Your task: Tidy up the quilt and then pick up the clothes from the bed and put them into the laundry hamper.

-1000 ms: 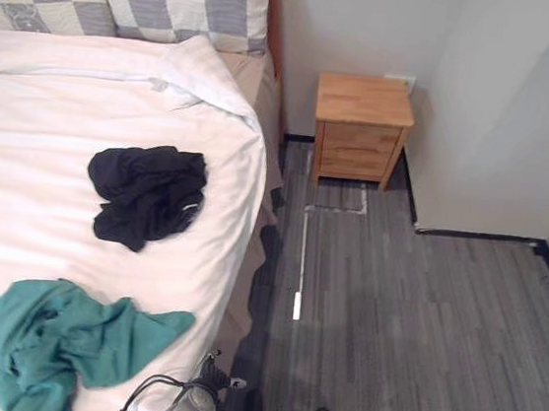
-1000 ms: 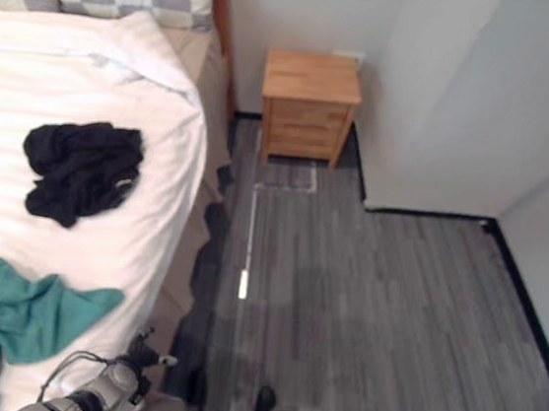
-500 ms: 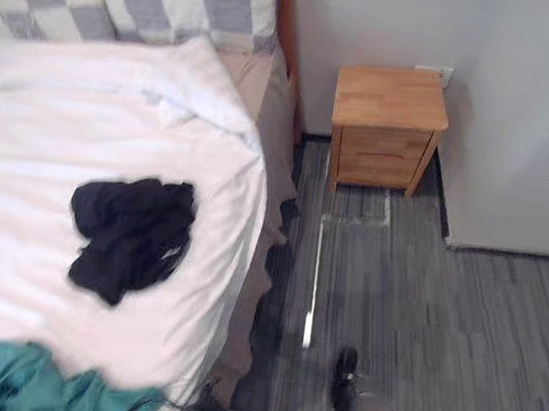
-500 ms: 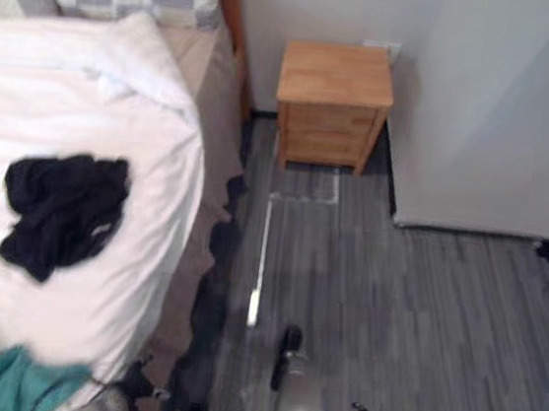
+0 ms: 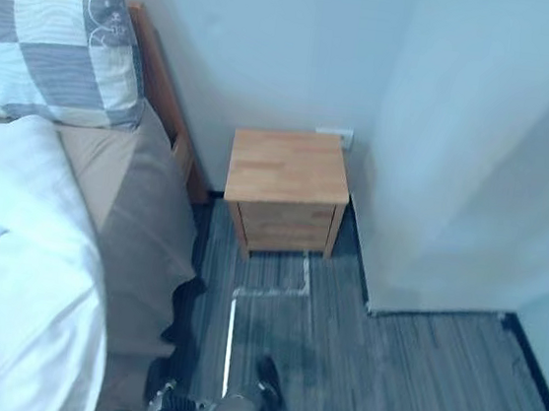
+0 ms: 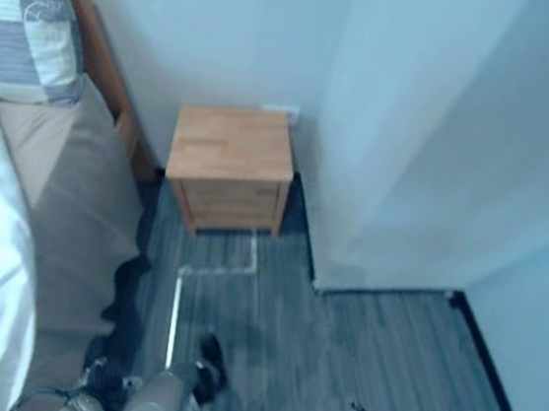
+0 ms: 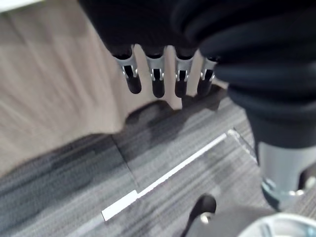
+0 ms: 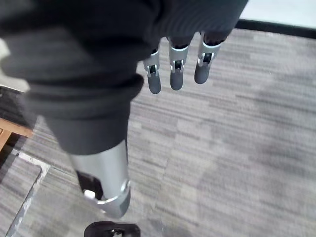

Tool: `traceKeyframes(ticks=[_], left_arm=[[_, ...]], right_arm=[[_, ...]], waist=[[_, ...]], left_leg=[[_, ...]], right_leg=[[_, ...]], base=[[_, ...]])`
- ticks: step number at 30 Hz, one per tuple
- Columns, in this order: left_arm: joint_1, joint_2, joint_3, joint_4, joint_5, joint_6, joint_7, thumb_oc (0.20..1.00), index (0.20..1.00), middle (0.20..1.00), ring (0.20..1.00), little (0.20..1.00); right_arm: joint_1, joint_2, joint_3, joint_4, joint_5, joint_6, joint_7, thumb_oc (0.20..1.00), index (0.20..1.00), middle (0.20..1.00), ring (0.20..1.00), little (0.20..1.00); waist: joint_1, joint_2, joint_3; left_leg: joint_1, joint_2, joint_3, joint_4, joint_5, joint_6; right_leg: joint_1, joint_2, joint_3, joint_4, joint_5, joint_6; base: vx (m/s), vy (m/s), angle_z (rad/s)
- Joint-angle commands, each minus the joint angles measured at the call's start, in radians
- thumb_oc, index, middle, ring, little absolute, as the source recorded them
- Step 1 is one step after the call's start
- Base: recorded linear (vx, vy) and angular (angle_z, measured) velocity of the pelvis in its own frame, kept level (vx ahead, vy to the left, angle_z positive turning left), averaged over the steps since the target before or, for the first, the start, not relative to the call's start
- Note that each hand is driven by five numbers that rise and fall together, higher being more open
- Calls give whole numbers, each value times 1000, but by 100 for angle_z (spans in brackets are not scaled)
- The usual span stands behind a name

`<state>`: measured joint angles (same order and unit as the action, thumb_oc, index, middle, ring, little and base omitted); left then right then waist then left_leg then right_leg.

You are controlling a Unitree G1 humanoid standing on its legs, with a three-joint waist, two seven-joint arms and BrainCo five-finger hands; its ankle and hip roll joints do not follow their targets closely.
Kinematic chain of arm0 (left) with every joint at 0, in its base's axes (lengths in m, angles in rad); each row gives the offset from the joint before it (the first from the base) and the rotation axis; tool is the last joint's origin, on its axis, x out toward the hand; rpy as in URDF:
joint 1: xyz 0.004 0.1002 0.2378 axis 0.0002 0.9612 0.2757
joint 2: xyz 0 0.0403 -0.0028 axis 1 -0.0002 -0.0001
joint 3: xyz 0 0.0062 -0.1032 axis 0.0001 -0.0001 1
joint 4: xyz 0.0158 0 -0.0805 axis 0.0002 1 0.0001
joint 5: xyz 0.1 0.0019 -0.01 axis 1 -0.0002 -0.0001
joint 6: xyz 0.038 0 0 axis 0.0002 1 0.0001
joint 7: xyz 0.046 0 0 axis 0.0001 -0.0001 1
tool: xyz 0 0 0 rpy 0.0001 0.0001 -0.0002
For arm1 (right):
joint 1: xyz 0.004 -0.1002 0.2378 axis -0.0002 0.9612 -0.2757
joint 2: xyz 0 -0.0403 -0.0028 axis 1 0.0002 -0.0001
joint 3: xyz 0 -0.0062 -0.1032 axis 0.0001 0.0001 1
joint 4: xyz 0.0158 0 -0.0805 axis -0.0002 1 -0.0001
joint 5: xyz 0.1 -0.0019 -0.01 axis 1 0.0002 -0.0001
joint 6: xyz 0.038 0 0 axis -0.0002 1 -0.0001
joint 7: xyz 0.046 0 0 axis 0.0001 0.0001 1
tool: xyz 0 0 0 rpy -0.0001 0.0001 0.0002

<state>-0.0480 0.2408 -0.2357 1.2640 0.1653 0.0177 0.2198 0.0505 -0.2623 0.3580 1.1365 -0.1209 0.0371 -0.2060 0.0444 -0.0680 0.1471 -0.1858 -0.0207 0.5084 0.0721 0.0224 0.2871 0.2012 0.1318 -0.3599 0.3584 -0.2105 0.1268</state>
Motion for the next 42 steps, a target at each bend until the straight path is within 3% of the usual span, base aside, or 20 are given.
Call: traceKeyframes(ticks=[1, 2, 5, 6, 7, 8, 9, 13, 15, 17, 18, 20, 23, 26, 29, 31, 34, 36, 39, 42], left_arm=[[-33, 30, 53, -28, -50, 23, 30, 1000, 1000, 1000, 1000, 1000], [-33, 30, 53, -28, -50, 22, 30, 1000, 1000, 1000, 1000, 1000], [-25, 39, 60, -20, -37, 19, 36, 1000, 1000, 1000, 1000, 1000], [-34, 43, 63, -5, -16, 19, 32, 1000, 1000, 1000, 1000, 1000], [-35, 42, 63, -5, -15, 19, 32, 1000, 1000, 1000, 1000, 1000], [-43, 46, 63, 9, -3, 22, 24, 1000, 1000, 1000, 1000, 1000], [-30, 50, 80, 10, 2, 28, 27, 1000, 1000, 1000, 1000, 1000], [10, 48, 116, 17, -24, 27, 20, 1000, 1000, 1000, 1000, 1000], [24, 40, 122, 17, -25, 34, 20, 1000, 1000, 1000, 1000, 1000], [45, 32, 139, 25, -7, 46, 19, 1000, 1000, 1000, 1000, 1000], [45, 31, 139, 24, -7, 46, 19, 1000, 1000, 1000, 1000, 1000], [61, 27, 149, 24, 0, 52, 10, 1000, 1000, 1000, 1000, 1000], [82, 14, 152, 35, 18, 57, -1, 1000, 1000, 1000, 1000, 1000], [96, 18, 156, 42, 26, 63, 2, 1000, 1000, 1000, 1000, 1000], [126, 28, 159, 40, 43, 65, -8, 1000, 1000, 1000, 1000, 1000], [105, 57, 141, 38, 57, 77, -18, 1000, 1000, 1000, 1000, 1000], [72, 94, 129, 21, 37, 72, -8, 1000, 1000, 1000, 1000, 1000], [14, 126, 126, 1, -7, 57, -4, 1000, 1000, 1000, 1000, 1000], [-28, 129, 106, 3, -15, 45, -11, 1000, 1000, 1000, 1000, 1000], [-9, 136, 91, -9, 13, 33, -30, 1000, 1000, 1000, 1000, 1000]], right_arm=[[-114, -64, -88, -205, -32, -22, -11, 1000, 1000, 1000, 1000, 1000], [-114, -64, -88, -206, -32, -21, -11, 1000, 1000, 1000, 1000, 1000], [-101, -120, -102, -335, -47, -30, -12, 1000, 1000, 1000, 1000, 1000], [-93, -167, -114, -389, -59, -29, -9, 1000, 1000, 1000, 1000, 1000], [-93, -168, -114, -390, -59, -29, -9, 1000, 1000, 1000, 1000, 1000], [-67, -199, -129, -427, -60, -28, -3, 1000, 1000, 1000, 1000, 1000], [-58, -219, -137, -466, -75, -25, 0, 1000, 1000, 1000, 1000, 1000], [-32, -302, -155, -619, -97, -49, 48, 1000, 1000, 1000, 1000, 1000], [-35, -340, -167, -665, -111, -52, 50, 1000, 1000, 1000, 1000, 1000], [-45, -374, -191, -738, -121, -61, 53, 1000, 1000, 1000, 1000, 1000], [-45, -375, -191, -739, -121, -61, 53, 1000, 1000, 1000, 1000, 1000], [-51, -400, -205, -774, -140, -59, 61, 1000, 1000, 1000, 1000, 1000], [-83, -443, -231, -823, -153, -58, 54, 1000, 1000, 1000, 1000, 1000], [-150, -478, -228, -829, -157, -55, 32, 1000, 1000, 1000, 1000, 1000], [-191, -513, -217, -864, -176, -62, 37, 1000, 1000, 1000, 1000, 1000], [-280, -533, -197, -865, -214, -40, 13, 1000, 1000, 1000, 1000, 1000], [-351, -531, -163, -856, -207, -45, -12, 1000, 1000, 1000, 1000, 1000], [-410, -568, -145, -859, -202, -38, -23, 1000, 1000, 1000, 1000, 1000], [-436, -605, -149, -847, -206, -24, -38, 1000, 1000, 1000, 1000, 1000], [-454, -645, -138, -812, -242, -5, -40, 1000, 1000, 1000, 1000, 1000]], waist=[[24, 29, 108], [23, 31, 107], [-7, 10, 104], [-39, -11, 104], [-40, -11, 103], [-60, -28, 99], [-59, -32, 97], [-44, -43, 99], [-41, -43, 117], [-47, -32, 123], [-47, -30, 123], [-42, -9, 108], [-26, 29, 84], [-3, 38, 70], [15, 45, 51], [11, 14, 78], [-2, 9, 113], [-16, 4, 141], [-55, 1, 136], [-62, -9, 122]], left_leg=[[115, 114, -190, -70, 24, -293], [112, 116, -192, -70, 26, -293], [169, 84, -310, -92, -6, -324], [213, 72, -402, -93, -45, -346], [210, 72, -404, -92, -44, -346], [229, 61, -448, -87, -75, -354], [232, 63, -470, -74, -91, -355], [175, 41, -531, 80, -146, -386], [104, 57, -481, 174, -132, -405], [55, 171, -273, 198, -79, -404], [55, 173, -273, 198, -80, -406], [53, 234, -160, 130, -30, -411], [14, 304, -63, -5, 112, -443], [-22, 386, 3, -55, 184, -461], [-4, 382, -13, -61, 194, -451], [24, 328, -6, -42, 149, -407], [56, 309, -35, -66, 131, -394], [82, 295, -98, -97, 126, -408], [124, 258, -173, -135, 93, -429], [142, 246, -217, -107, 51, -437]], right_leg=[[-302, -284, 160, 272, 241, 117], [-303, -282, 158, 269, 243, 116], [-308, -309, 173, -28, 161, 75], [-331, -288, 318, -256, 179, 80], [-330, -288, 316, -261, 183, 80], [-324, -269, 414, -304, 195, 94], [-328, -265, 434, -310, 222, 117], [-291, -283, 329, -284, 202, 67], [-263, -307, 263, -289, 192, 54], [-219, -333, 161, -311, 173, 57], [-218, -331, 161, -312, 174, 56], [-188, -338, 96, -335, 166, 67], [-124, -352, 9, -363, 151, 91], [-49, -380, -62, -339, 109, 111], [-28, -393, -61, -230, 63, 121], [-132, -495, -8, 74, 176, 127], [-269, -474, 90, 201, 195, 118], [-319, -381, 153, 16, 133, 103], [-356, -363, 220, -284, 196, 111], [-349, -381, 276, -334, 233, 124]], base=[[449, 34, 107], [471, -64, 111], [540, -265, 208], [579, -307, 219], [597, -300, 297], [267, -161, 230], [347, -221, 255], [230, -264, 151], [51, -115, 143], [48, -37, 126], [40, 18, 83], [105, 52, 66], [259, 164, 87], [369, 187, 69], [361, 155, 50], [309, 174, 28], [120, 25, 70], [246, -151, 101], [344, -208, 131], [310, -231, 159]])
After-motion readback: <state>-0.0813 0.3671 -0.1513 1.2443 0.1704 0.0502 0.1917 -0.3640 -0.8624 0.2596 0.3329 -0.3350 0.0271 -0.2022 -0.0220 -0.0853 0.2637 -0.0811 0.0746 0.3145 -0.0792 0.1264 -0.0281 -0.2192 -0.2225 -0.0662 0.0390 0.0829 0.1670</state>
